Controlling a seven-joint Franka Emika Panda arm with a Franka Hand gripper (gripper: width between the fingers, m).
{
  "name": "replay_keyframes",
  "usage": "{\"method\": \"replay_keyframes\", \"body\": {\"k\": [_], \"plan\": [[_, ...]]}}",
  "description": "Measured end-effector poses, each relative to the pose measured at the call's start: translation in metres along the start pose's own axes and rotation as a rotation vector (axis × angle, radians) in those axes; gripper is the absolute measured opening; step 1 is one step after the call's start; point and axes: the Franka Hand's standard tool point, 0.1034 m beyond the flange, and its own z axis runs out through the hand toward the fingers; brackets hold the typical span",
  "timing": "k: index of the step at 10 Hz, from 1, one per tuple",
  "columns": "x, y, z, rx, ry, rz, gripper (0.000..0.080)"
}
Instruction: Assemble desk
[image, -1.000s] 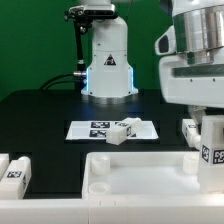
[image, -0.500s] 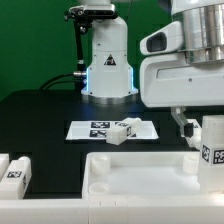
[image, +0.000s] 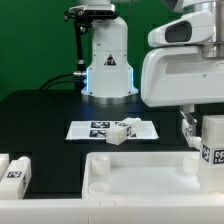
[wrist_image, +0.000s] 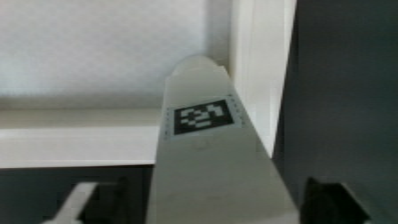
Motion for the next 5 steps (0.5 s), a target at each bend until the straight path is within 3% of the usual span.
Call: {"method": "replay_keyframes", "body": {"k": [1, 4, 5], "plan": [[-0.0001, 0.0001, 0.0002, 0.0, 0.0, 0.034, 0.0292], [-0.0004, 0.0017, -0.001, -0.022, 0.01, 0.538, 0.0284], [-0.0029, 0.0016, -0.0001, -0.025, 0.021, 0.842, 0.0284]]}}
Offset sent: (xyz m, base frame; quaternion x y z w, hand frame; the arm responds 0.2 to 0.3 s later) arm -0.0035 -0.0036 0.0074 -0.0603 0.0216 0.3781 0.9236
